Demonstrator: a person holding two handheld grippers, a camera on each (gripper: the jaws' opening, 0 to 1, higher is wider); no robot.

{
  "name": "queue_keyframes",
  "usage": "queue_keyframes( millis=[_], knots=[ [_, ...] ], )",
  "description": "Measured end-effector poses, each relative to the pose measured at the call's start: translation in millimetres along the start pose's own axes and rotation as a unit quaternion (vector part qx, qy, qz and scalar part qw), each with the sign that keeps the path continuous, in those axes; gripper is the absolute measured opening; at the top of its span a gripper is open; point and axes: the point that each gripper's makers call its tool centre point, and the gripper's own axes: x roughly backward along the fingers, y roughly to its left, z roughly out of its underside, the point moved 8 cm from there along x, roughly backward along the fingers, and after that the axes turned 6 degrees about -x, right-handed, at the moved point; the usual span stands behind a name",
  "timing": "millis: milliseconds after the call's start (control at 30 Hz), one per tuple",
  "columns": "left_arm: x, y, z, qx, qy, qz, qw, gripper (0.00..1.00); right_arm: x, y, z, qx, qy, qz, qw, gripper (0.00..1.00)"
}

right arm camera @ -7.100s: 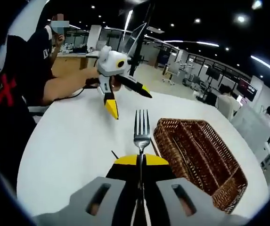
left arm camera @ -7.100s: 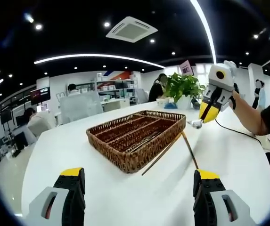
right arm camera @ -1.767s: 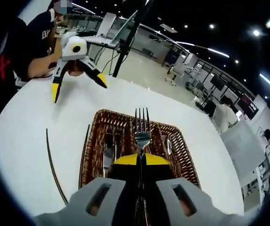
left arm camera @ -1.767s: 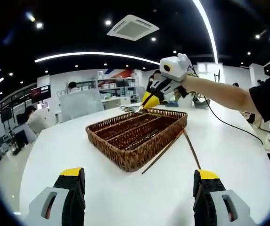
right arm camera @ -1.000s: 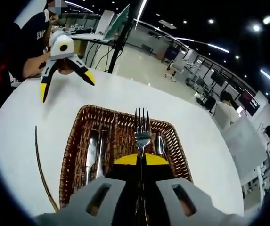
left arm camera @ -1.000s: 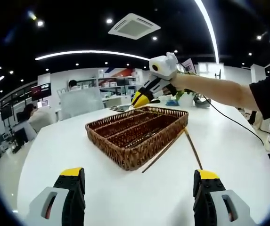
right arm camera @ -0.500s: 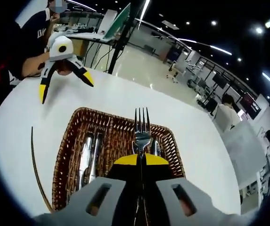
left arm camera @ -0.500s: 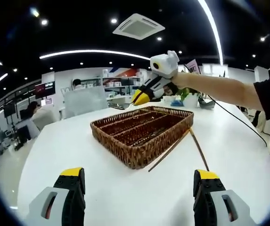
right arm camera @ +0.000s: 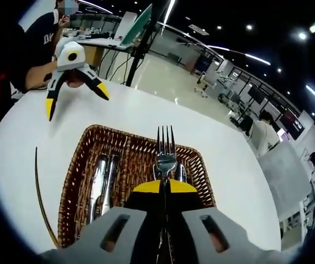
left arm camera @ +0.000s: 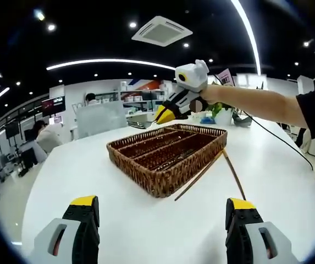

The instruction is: Arrange the knives, forks, and spoons in their matching storage slots by inserting each utensil handle-first until every utensil is classified and aligned in the correct compartment

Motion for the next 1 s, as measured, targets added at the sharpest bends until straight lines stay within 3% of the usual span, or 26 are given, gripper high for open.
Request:
queue_keyframes(
  millis=[1000],
  knots=[
    [-2,2.0,0.1,-0.002,-0.002,-0.002,1.0000,1.00,-28,6,28.1,-0.025,0.009,-0.023,0.9994,0.00]
  ],
)
